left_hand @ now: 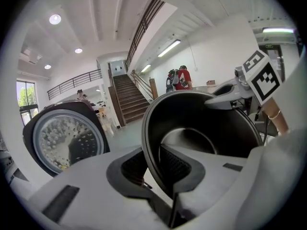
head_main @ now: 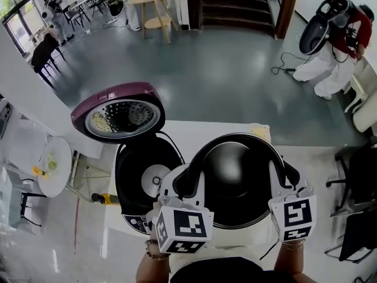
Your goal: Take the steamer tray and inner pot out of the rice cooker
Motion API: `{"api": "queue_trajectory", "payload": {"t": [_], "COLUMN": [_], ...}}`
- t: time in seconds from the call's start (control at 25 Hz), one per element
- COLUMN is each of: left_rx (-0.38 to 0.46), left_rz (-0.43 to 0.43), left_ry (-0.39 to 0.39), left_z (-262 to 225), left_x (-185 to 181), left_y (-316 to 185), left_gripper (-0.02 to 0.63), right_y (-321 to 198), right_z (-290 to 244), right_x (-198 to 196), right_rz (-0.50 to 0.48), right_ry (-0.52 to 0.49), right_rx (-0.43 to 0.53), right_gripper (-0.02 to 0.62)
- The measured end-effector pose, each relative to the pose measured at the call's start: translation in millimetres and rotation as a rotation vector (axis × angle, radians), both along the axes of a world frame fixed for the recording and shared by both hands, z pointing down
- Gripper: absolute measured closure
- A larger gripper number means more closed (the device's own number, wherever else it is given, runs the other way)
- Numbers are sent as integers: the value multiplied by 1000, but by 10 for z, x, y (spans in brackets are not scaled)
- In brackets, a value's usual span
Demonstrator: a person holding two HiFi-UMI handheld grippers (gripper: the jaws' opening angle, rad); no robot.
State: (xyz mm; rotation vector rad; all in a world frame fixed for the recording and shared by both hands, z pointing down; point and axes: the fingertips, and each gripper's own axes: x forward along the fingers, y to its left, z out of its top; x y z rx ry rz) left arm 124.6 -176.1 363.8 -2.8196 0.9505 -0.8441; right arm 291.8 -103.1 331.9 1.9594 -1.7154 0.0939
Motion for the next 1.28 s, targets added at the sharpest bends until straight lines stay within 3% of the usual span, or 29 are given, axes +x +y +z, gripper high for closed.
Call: {"api": "queue_trajectory", "payload": {"t": [0.32, 0.68, 0.88, 1.0, 1.28], "left_rx": [-123, -357, -484, -511, -523], "left_rz": [47, 71, 76, 71, 60], "left_ry": [-78, -252, -252, -230, -261], "left_z": [669, 1824, 2325, 2367, 2373], "left_x": [612, 581, 562, 587, 548], "left_y": [505, 1194, 1567, 1575, 1567], "left_gripper": [532, 532, 532, 537, 537], "right_y": [548, 1172, 1389, 1404, 1393], "right_z": [667, 1825, 2248, 2362, 2434], "right_x": [593, 594, 597, 610, 594], "right_rz": [44, 71, 62, 57, 33], "right_ry": [-83, -225, -234, -277, -298], "right_rx": [-121, -327, -420, -440, -454], "right_gripper": [563, 574, 584, 586, 586]}}
